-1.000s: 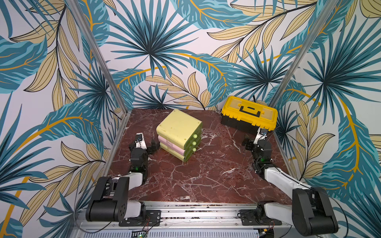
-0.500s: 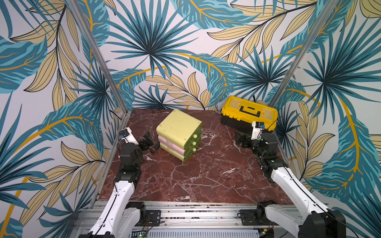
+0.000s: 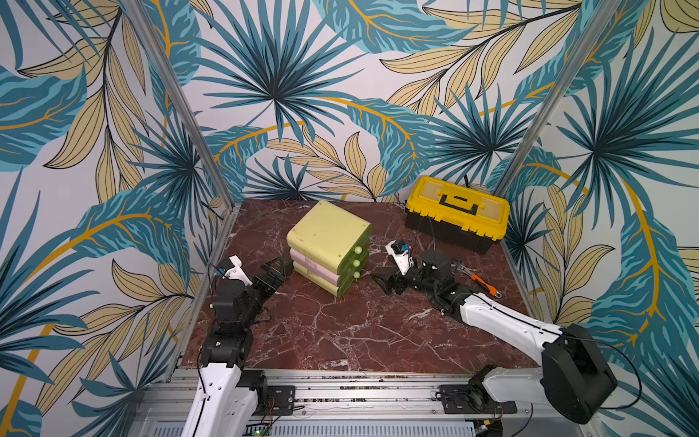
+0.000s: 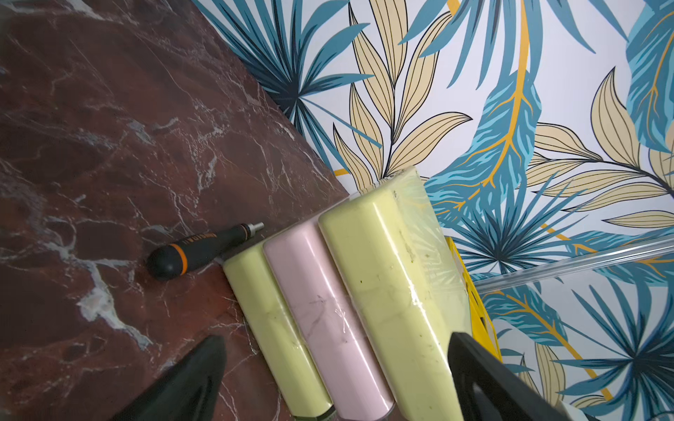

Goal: Take the cookies out of the drawer
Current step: Move the storage box to the center of the board.

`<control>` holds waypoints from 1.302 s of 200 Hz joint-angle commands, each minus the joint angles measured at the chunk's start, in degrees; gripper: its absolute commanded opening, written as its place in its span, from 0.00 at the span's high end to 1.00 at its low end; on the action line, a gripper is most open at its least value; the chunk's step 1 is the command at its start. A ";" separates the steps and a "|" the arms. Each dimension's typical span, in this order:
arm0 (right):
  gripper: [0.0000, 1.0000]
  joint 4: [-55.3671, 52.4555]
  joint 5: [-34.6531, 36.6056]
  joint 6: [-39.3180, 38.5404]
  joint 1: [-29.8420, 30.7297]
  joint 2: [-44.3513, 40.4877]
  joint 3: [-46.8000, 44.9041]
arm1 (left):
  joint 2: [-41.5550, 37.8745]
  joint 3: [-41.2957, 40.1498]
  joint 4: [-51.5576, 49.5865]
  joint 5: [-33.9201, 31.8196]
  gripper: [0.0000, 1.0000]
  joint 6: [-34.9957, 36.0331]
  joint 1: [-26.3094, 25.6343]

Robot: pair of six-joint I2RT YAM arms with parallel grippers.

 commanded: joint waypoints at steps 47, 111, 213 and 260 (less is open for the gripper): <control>0.08 16.20 0.85 0.64 2.40 12.94 7.15 | 2.60 -3.62 3.52 9.25 0.00 -7.76 0.15; 0.08 17.87 1.61 0.17 4.12 16.24 10.37 | 2.77 -3.64 3.34 9.68 0.00 -7.94 0.18; 0.17 22.26 7.29 1.24 7.26 21.45 14.72 | 2.08 -0.79 -2.30 11.58 0.00 -8.24 0.15; 0.27 22.65 8.95 1.09 7.71 18.26 9.87 | 3.44 1.47 -0.32 13.43 0.00 -5.91 -0.96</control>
